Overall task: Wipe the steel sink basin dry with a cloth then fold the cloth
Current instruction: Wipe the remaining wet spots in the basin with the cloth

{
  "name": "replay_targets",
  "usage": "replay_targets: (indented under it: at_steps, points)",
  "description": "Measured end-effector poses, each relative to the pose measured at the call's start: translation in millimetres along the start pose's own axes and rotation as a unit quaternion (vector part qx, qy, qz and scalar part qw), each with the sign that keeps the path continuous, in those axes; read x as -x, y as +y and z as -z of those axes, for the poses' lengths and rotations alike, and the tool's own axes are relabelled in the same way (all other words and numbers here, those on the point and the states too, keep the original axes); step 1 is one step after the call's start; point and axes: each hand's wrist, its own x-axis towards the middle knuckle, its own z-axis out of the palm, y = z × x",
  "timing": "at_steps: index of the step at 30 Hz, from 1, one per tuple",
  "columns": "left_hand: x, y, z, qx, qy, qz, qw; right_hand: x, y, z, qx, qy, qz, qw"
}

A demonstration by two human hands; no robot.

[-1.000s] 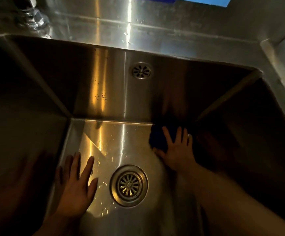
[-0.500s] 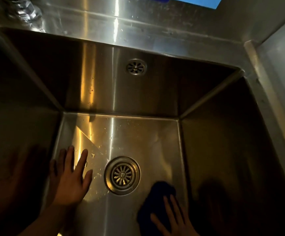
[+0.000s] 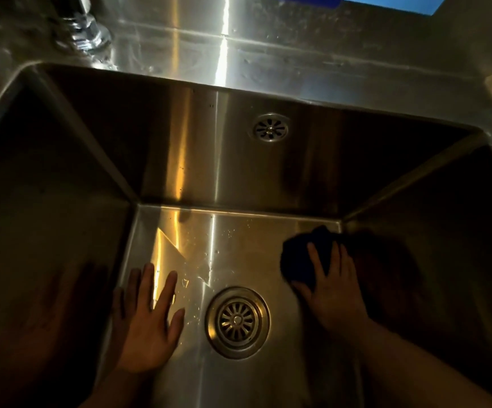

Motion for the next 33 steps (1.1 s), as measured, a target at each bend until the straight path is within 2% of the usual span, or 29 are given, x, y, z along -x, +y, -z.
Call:
replay_targets:
  at_steps: [3, 6, 11, 14, 17, 19, 22, 25, 27, 29, 31, 33]
  points:
    - [0.1, 1.9, 2.4, 0.002, 0.002, -0.004, 1.000, -51.6, -14.3, 3.4, 0.002, 0.030, -0.046, 0.998]
    - [0.7, 4.1, 7.8, 0.015, 0.012, -0.004, 1.000, -54.2, -29.7, 0.1, -0.013, 0.070, -0.085, 0.994]
    - [-1.9, 11.7, 25.7, 0.084, 0.038, 0.011, 0.996, -52.1, -74.3, -6.0, -0.059, 0.031, -0.142, 0.988]
    - [-12.2, 20.4, 43.7, 0.197, 0.102, 0.057, 0.973, -48.5, -119.7, -7.6, -0.095, 0.040, -0.127, 0.986]
    - [-24.4, 25.1, 57.2, 0.246, 0.148, 0.073, 0.955, -50.4, -162.8, -3.1, -0.132, 0.025, -0.102, 0.986]
    - [-29.1, 22.8, 61.8, 0.269, 0.156, 0.093, 0.946, -53.9, -193.6, 0.4, -0.160, -0.011, -0.091, 0.983]
    - [-28.6, 19.8, 62.2, 0.283, 0.152, 0.101, 0.942, -59.5, -243.9, 6.9, -0.201, -0.113, -0.059, 0.971]
    - [-28.1, 15.5, 56.1, 0.317, 0.127, 0.074, 0.937, -61.5, -290.1, 19.4, -0.274, -0.224, 0.024, 0.935]
    - [-31.4, 14.9, 54.8, 0.364, 0.093, 0.066, 0.925, -60.9, -304.2, 27.5, -0.315, -0.256, 0.063, 0.912]
    - [-41.7, 15.0, 55.5, 0.292, 0.112, 0.079, 0.947, -56.0, -296.6, 29.9, -0.353, -0.221, 0.086, 0.905]
    - [-61.7, 17.0, 58.2, 0.174, 0.133, 0.070, 0.973, -39.7, -266.0, 25.6, -0.396, -0.120, 0.110, 0.904]
    - [-87.3, 19.2, 61.6, 0.049, 0.107, 0.030, 0.993, -15.4, -219.4, 19.2, -0.414, -0.033, 0.116, 0.902]
